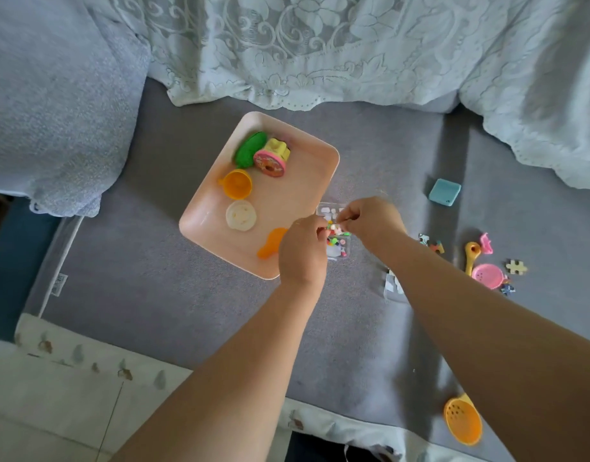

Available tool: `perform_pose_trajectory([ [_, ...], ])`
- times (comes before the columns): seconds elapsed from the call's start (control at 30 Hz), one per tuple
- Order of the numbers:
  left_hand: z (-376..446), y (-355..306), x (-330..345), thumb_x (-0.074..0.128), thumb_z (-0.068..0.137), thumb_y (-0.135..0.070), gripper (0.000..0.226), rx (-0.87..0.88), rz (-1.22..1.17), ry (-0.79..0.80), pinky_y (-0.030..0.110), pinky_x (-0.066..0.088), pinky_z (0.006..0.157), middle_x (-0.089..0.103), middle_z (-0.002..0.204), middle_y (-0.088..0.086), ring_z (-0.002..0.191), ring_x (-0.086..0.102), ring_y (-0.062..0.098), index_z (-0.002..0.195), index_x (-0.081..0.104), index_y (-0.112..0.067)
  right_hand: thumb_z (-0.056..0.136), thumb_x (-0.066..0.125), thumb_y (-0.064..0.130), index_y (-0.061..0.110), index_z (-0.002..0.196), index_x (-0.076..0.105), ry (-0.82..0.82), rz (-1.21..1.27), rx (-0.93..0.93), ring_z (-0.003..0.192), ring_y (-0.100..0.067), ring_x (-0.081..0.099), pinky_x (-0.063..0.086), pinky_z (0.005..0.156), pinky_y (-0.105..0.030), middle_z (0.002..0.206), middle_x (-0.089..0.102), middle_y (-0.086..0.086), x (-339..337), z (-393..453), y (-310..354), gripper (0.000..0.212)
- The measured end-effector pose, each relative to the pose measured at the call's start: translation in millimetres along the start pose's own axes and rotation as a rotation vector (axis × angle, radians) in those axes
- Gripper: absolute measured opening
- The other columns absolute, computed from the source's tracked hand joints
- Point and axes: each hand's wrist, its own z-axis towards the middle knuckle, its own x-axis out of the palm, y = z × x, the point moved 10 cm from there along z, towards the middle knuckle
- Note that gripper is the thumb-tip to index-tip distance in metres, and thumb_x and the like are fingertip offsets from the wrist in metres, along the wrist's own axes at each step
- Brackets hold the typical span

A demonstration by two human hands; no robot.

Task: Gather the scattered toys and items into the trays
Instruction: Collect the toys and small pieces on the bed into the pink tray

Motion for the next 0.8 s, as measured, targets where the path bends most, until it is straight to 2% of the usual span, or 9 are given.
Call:
perform_pose_trajectory([
  [0.1, -8, 3, 17, 0.054, 0.092, -0.011, 0.025, -0.009, 0.054, 0.033, 0.033, 0.042, 0.078, 0.069, 0.102, 0.008, 0.096, 0.061, 0.026, 0.113, 0.067, -0.014, 0.087, 0.067, 0.015, 0.023, 0.111, 0.071, 0.057, -0.006, -0.048, 0.094, -0.013, 0.065, 0.049, 0.081, -0.023, 0.106, 0.071, 0.004, 7, 0, -2, 0.025],
  [0.2, -16, 7, 26, 0.053, 0.093, -0.010, 0.032, -0.008, 0.136, 0.043, 0.033, 0.045, 0.082, 0.068, 0.111, 0.007, 0.102, 0.062, 0.024, 0.125, 0.061, -0.014, 0.088, 0.063, 0.009, 0.020, 0.117, 0.067, 0.040, 0.029, -0.064, 0.101, -0.015, 0.065, 0.051, 0.091, -0.028, 0.109, 0.071, 0.003, 5, 2, -6, 0.032],
  [0.33, -24, 18, 36, 0.048, 0.096, -0.007, 0.034, -0.081, 0.163, 0.048, 0.031, 0.045, 0.091, 0.064, 0.121, 0.007, 0.110, 0.059, 0.022, 0.128, 0.056, -0.014, 0.090, 0.057, 0.005, 0.019, 0.109, 0.070, -0.076, 0.092, -0.027, 0.094, -0.017, 0.066, 0.055, 0.087, -0.034, 0.103, 0.071, 0.001, -5, -6, -26, 0.027],
  [0.43, -25, 28, 41, 0.037, 0.100, -0.008, 0.042, -0.148, 0.168, 0.012, 0.031, 0.043, 0.100, 0.056, 0.133, 0.006, 0.120, 0.053, 0.020, 0.140, 0.043, -0.018, 0.091, 0.053, 0.004, 0.018, 0.108, 0.068, -0.088, 0.116, 0.029, 0.091, -0.020, 0.065, 0.055, 0.082, -0.033, 0.101, 0.071, -0.002, 0, -19, -45, 0.028],
  [0.47, -25, 29, 46, 0.034, 0.101, -0.009, 0.039, -0.160, 0.191, 0.023, 0.031, 0.044, 0.098, 0.055, 0.132, 0.007, 0.119, 0.053, 0.022, 0.138, 0.044, -0.017, 0.091, 0.051, 0.002, 0.018, 0.108, 0.068, -0.090, 0.128, 0.049, 0.090, -0.020, 0.064, 0.055, 0.078, -0.032, 0.101, 0.070, -0.002, 3, -24, -51, 0.029],
  [0.57, -25, 26, 56, 0.037, 0.097, -0.007, 0.032, -0.200, 0.214, 0.053, 0.034, 0.046, 0.079, 0.059, 0.115, 0.010, 0.101, 0.057, 0.029, 0.125, 0.049, -0.015, 0.088, 0.048, -0.001, 0.020, 0.102, 0.066, -0.122, 0.161, 0.092, 0.082, -0.020, 0.061, 0.048, 0.066, -0.027, 0.101, 0.066, -0.002, 10, -33, -72, 0.031],
  [0.63, -25, 26, 60, 0.039, 0.096, -0.006, 0.029, -0.213, 0.241, 0.081, 0.033, 0.044, 0.073, 0.060, 0.108, 0.011, 0.096, 0.058, 0.031, 0.122, 0.050, -0.013, 0.089, 0.047, 0.001, 0.019, 0.101, 0.064, -0.169, 0.157, 0.125, 0.081, -0.020, 0.059, 0.043, 0.063, -0.027, 0.103, 0.063, -0.002, 6, -36, -86, 0.028],
  [0.73, -23, 29, 60, 0.041, 0.099, -0.011, 0.024, -0.223, 0.287, 0.076, 0.032, 0.048, 0.078, 0.062, 0.108, 0.009, 0.099, 0.060, 0.027, 0.121, 0.051, -0.014, 0.091, 0.048, 0.004, 0.018, 0.100, 0.061, -0.228, 0.142, 0.171, 0.083, -0.023, 0.061, 0.051, 0.068, -0.034, 0.106, 0.061, -0.005, -5, -39, -109, 0.021],
  [0.8, -21, 23, 61, 0.044, 0.101, -0.015, 0.026, -0.169, 0.386, 0.077, 0.027, 0.050, 0.082, 0.062, 0.110, 0.006, 0.102, 0.061, 0.022, 0.126, 0.049, -0.017, 0.090, 0.049, 0.004, 0.018, 0.102, 0.060, -0.267, 0.145, 0.232, 0.085, -0.023, 0.060, 0.050, 0.072, -0.033, 0.111, 0.057, -0.006, -14, -43, -127, 0.022],
])
